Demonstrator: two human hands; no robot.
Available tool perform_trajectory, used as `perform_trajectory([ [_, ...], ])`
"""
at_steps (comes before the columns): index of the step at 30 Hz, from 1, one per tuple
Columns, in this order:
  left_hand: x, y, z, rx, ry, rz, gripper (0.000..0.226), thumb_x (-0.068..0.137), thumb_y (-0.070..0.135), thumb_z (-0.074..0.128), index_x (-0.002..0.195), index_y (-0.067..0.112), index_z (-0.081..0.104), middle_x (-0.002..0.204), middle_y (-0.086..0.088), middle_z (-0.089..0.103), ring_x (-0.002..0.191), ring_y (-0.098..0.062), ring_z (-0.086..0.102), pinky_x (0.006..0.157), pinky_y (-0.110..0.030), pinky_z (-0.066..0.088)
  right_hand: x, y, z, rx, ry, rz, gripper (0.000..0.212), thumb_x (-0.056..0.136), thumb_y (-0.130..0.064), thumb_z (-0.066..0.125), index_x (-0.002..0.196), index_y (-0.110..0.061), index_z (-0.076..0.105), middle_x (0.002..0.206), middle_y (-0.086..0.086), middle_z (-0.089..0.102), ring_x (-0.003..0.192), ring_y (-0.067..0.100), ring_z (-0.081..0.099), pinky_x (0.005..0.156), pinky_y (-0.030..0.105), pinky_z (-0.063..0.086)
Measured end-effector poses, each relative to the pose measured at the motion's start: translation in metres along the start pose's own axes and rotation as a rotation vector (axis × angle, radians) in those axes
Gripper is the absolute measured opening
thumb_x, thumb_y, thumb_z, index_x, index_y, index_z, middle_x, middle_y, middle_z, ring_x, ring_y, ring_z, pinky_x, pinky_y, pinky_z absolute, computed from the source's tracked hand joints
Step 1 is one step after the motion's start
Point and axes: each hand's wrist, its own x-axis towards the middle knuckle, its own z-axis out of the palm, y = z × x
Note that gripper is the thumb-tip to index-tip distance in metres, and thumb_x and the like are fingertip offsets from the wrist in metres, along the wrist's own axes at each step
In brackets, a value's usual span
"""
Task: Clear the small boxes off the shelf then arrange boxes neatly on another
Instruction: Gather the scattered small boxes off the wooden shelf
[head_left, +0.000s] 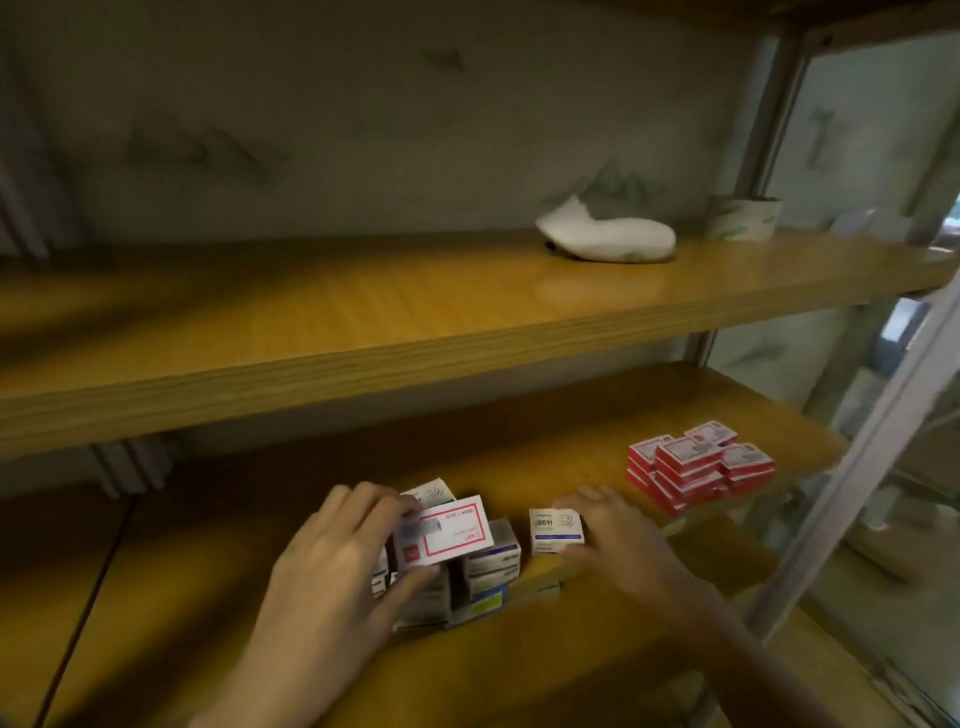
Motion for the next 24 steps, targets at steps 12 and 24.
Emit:
perform_trajectory([
  [12, 0.053, 0.057, 0.034, 0.004, 0.006, -0.090, 0.042, 0.062, 0.036, 0.077, 0.099, 0.022, 0.063, 0.094, 0.005, 0.062, 0.083, -0.008, 0.049, 0.063, -0.009, 0.030, -0.008, 0.040, -0.041, 0.034, 0.005, -0.242, 0.049, 0.086, -0.040, 0.053, 0.131, -0.036, 0.035, 0.133, -0.018, 0.038, 0.122, 0.001, 0.035, 0.099, 0.023, 0.033],
  [24, 0.159, 0.207, 0.145, -0.016, 0.000, -0.049, 0.039, 0.074, 0.047, 0.064, 0.106, 0.026, 0.060, 0.101, 0.010, 0.058, 0.094, -0.010, 0.050, 0.071, -0.021, 0.039, -0.041, 0.231, -0.144, -0.001, -0.014, -0.272, 0.035, 0.086, -0.052, 0.045, 0.120, -0.045, 0.040, 0.120, -0.031, 0.040, 0.112, -0.014, 0.033, 0.090, 0.007, 0.032],
])
